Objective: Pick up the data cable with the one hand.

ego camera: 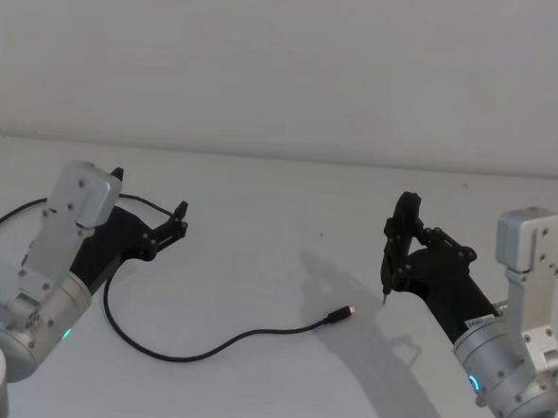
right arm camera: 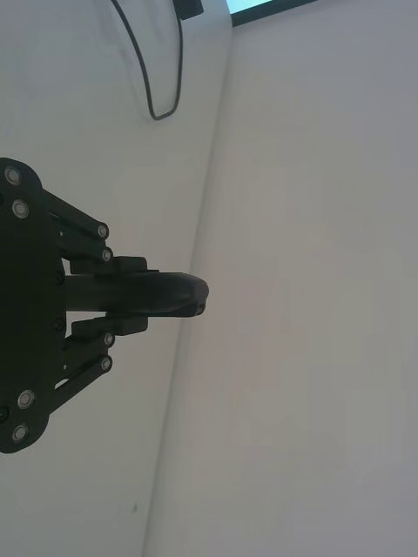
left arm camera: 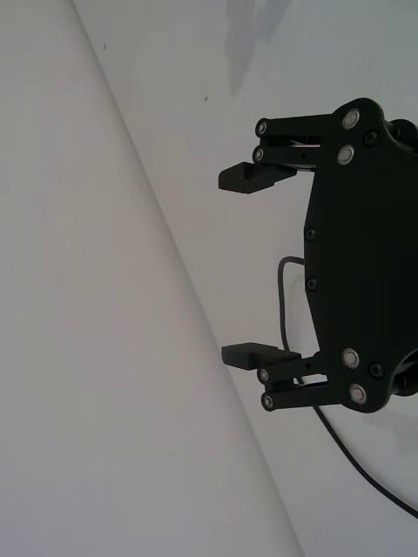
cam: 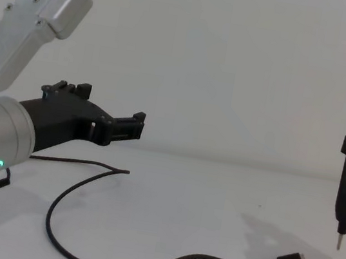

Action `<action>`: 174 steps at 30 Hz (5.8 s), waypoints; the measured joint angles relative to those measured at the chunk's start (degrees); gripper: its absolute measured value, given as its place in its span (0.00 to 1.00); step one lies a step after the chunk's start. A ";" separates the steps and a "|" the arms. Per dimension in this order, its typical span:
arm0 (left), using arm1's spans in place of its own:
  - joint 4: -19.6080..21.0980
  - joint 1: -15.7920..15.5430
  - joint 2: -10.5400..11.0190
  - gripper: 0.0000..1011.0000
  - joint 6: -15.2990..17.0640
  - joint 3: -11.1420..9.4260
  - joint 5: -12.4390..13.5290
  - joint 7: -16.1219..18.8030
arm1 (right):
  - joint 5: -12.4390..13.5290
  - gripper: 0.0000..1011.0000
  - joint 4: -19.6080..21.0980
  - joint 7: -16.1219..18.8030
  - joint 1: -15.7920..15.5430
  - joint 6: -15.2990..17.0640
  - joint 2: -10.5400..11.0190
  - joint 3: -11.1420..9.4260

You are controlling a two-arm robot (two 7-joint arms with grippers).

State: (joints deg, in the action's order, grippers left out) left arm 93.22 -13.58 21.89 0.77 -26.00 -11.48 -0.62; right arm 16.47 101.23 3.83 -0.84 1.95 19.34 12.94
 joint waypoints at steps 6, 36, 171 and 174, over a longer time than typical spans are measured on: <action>0.00 -0.01 0.00 0.99 0.00 -0.02 0.00 0.00 | 0.00 0.27 0.00 0.00 0.00 0.00 0.00 0.00; -0.05 -0.01 0.00 0.99 0.03 -0.03 -0.01 -0.01 | 0.00 0.27 0.00 0.00 0.00 0.00 0.00 0.00; -8.58 -18.66 4.40 0.23 25.85 -16.97 -7.68 -35.07 | 0.00 0.27 0.00 0.00 0.00 0.00 0.00 0.00; -8.61 -18.66 4.38 0.13 25.87 -17.00 -7.68 -35.06 | 0.00 0.27 0.00 0.00 0.00 0.00 0.00 0.00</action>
State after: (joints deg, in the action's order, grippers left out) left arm 84.62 -32.24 26.27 26.64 -42.99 -19.16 -35.68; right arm 16.47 101.23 3.83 -0.84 1.95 19.33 12.94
